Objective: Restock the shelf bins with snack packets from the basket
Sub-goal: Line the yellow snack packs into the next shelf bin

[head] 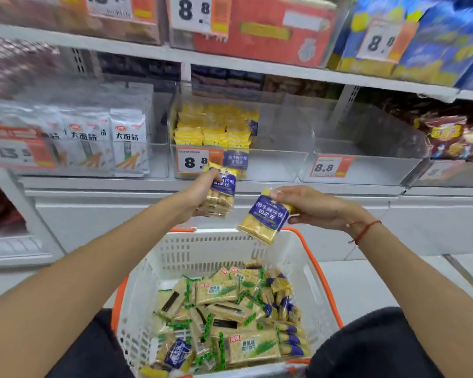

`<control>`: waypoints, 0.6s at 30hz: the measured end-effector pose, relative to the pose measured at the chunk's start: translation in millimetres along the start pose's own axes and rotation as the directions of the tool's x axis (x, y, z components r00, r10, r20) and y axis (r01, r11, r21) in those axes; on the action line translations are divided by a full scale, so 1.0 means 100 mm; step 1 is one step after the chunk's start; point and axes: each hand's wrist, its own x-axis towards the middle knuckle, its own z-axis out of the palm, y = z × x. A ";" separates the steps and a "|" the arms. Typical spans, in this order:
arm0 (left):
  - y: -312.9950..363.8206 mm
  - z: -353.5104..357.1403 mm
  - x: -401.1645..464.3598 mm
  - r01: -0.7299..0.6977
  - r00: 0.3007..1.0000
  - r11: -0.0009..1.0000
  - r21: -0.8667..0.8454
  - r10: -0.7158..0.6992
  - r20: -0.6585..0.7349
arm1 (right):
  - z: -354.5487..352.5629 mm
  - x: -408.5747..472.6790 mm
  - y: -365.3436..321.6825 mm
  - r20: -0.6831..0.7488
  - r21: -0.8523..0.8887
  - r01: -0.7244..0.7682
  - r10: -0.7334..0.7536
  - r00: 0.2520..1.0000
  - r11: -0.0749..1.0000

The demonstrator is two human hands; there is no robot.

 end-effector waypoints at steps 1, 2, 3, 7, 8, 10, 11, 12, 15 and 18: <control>0.02 -0.03 -0.02 0.005 1.000 1.000 0.011 -0.005 -0.003 | 0.05 0.00 -0.03 -0.015 0.022 0.025 -0.025 1.000 0.999; 0.02 -0.05 -0.04 0.019 1.000 1.000 0.014 -0.019 -0.007 | 0.11 0.02 -0.07 -0.029 0.026 0.048 -0.047 0.998 0.999; 0.00 -0.06 -0.05 0.041 0.999 0.999 0.016 -0.041 -0.010 | 0.18 0.04 -0.11 -0.051 0.018 0.073 -0.072 0.996 0.997; -0.10 -0.02 -0.07 0.091 0.995 0.996 0.002 -0.091 0.042 | 0.48 0.19 -0.24 -0.219 -0.081 0.192 -0.206 0.954 0.978; -0.10 0.00 -0.08 0.104 0.994 0.994 -0.041 -0.102 0.048 | 0.54 0.24 -0.26 -0.273 -0.083 0.227 -0.242 0.931 0.970; -0.07 0.05 -0.08 0.130 0.991 0.982 -0.138 -0.126 0.040 | 0.62 0.34 -0.29 -0.403 -0.107 0.302 -0.319 0.858 0.947; -0.05 0.06 -0.08 0.138 0.990 0.974 -0.179 -0.132 0.044 | 0.65 0.39 -0.30 -0.459 -0.137 0.317 -0.344 0.819 0.938; -0.03 0.08 -0.08 0.144 0.989 0.965 -0.219 -0.132 0.068 | 0.66 0.42 -0.31 -0.503 -0.156 0.315 -0.350 0.790 0.936; 0.02 0.09 -0.09 0.148 0.979 0.940 -0.306 -0.095 0.182 | 0.70 0.48 -0.31 -0.588 -0.133 0.304 -0.322 0.742 0.943; 0.06 0.07 -0.15 0.106 0.970 0.945 -0.311 -0.030 0.241 | 0.73 0.52 -0.31 -0.640 -0.135 0.293 -0.309 0.703 0.946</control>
